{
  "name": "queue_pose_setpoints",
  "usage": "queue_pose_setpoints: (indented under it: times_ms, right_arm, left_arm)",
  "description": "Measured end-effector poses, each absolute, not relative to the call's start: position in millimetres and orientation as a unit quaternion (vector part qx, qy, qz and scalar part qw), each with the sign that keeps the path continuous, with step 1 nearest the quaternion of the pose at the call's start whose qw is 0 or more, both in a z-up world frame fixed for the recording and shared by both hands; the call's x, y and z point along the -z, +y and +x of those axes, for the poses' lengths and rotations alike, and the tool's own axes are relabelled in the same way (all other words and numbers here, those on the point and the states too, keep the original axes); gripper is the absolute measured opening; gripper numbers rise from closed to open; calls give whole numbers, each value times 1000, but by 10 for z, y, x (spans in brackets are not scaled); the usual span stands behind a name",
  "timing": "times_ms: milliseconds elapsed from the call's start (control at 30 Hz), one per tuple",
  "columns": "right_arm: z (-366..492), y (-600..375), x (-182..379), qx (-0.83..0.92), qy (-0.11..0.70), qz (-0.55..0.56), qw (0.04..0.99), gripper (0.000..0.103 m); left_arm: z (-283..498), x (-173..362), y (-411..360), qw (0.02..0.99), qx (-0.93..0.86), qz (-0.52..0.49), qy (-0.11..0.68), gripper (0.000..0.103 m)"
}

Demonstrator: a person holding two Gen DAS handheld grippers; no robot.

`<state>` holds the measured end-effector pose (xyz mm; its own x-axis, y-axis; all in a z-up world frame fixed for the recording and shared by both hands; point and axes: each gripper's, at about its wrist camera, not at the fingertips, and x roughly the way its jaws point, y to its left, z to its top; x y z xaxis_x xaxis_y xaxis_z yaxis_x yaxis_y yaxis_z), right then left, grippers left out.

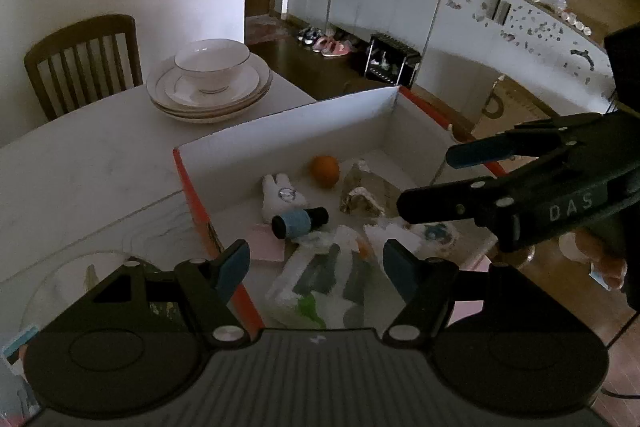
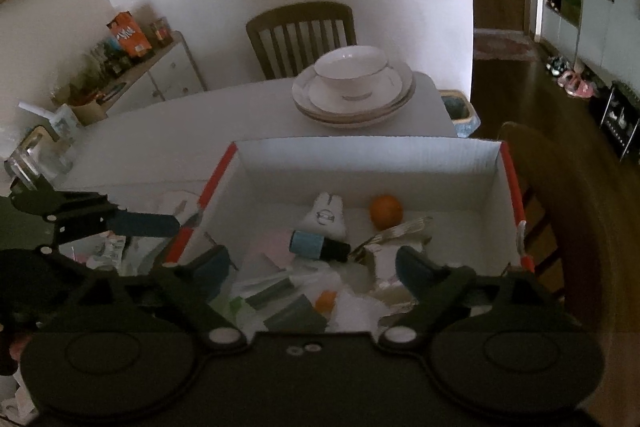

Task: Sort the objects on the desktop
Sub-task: 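Lift both tools out of the red box and move back over the table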

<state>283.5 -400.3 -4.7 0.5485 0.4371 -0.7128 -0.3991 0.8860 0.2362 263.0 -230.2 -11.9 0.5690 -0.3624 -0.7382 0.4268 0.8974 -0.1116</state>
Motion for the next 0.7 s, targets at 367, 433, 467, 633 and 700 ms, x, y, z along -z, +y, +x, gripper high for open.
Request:
queue_pose_setpoints:
  times_ms: [367, 433, 467, 633, 700]
  right_arm:
    - [2476, -3860, 16, -222, 400, 40, 888, 100]
    - [2398, -3779, 16, -218, 397, 34, 891, 100]
    - [2364, -3757, 17, -216, 395, 31, 892, 100]
    - [2236, -3522, 1, -209, 393, 30, 895, 101]
    - [2196, -3401, -9, -208, 390, 29, 896, 101]
  left_arm:
    - [2321, 139, -1979, 889, 231, 35, 394, 84]
    - [2274, 142, -1871, 892, 225, 33, 390, 85]
    - [2245, 138, -1815, 895, 220, 34, 387, 86]
    - [2112, 101, -1484, 905, 201, 36, 374, 87]
    - [2074, 102, -1324, 906, 195, 30, 375, 98]
